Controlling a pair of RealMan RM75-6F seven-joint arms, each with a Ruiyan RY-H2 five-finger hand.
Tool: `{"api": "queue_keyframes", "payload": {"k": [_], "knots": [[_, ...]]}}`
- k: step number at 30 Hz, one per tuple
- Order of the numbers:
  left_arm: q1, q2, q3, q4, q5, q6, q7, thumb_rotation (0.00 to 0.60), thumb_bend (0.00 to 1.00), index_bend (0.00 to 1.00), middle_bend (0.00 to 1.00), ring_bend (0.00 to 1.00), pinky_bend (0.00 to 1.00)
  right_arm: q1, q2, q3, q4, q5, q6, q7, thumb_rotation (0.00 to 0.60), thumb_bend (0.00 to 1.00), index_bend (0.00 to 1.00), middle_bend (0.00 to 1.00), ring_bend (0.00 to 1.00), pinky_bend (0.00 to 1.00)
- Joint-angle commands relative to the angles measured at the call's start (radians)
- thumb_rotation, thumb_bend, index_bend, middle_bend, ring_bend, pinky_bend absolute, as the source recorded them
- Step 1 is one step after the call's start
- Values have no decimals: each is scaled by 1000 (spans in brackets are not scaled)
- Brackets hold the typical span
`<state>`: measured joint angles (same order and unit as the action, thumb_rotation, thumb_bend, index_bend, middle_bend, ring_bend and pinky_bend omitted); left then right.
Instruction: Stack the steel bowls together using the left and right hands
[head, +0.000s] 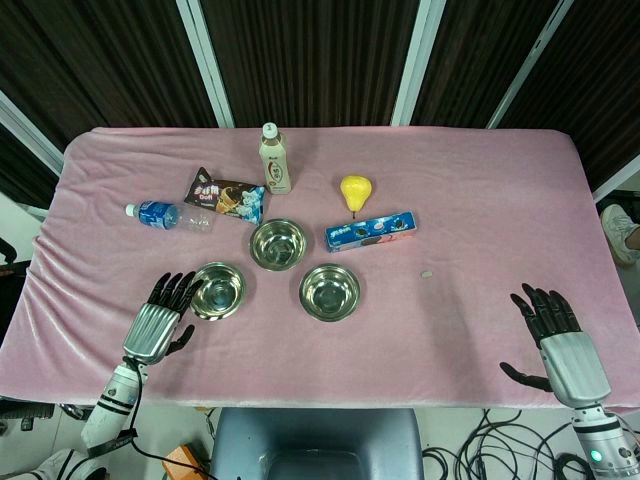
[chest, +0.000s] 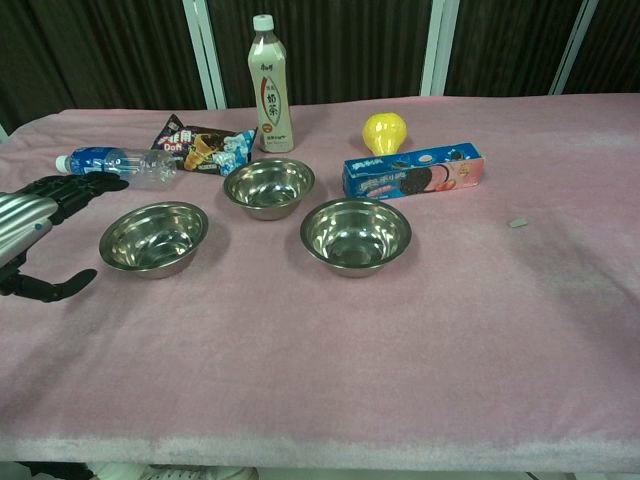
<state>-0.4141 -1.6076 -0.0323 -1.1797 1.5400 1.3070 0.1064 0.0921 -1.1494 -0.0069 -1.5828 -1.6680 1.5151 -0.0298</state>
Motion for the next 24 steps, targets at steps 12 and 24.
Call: {"api": "queue_keyframes", "payload": {"k": [12,24], "knots": [[-44,-65,-4,83,-20,-95,-43,600,371,312,0,0,41,3,5,0,-2,8,-10,7,600,257,21,0,0,0],[-89,-193,-52,270,-21,-72,-142,600,441,624,112,0,49,-7,22,1,0,18,4,31,600,258,14,0,0,0]]}}
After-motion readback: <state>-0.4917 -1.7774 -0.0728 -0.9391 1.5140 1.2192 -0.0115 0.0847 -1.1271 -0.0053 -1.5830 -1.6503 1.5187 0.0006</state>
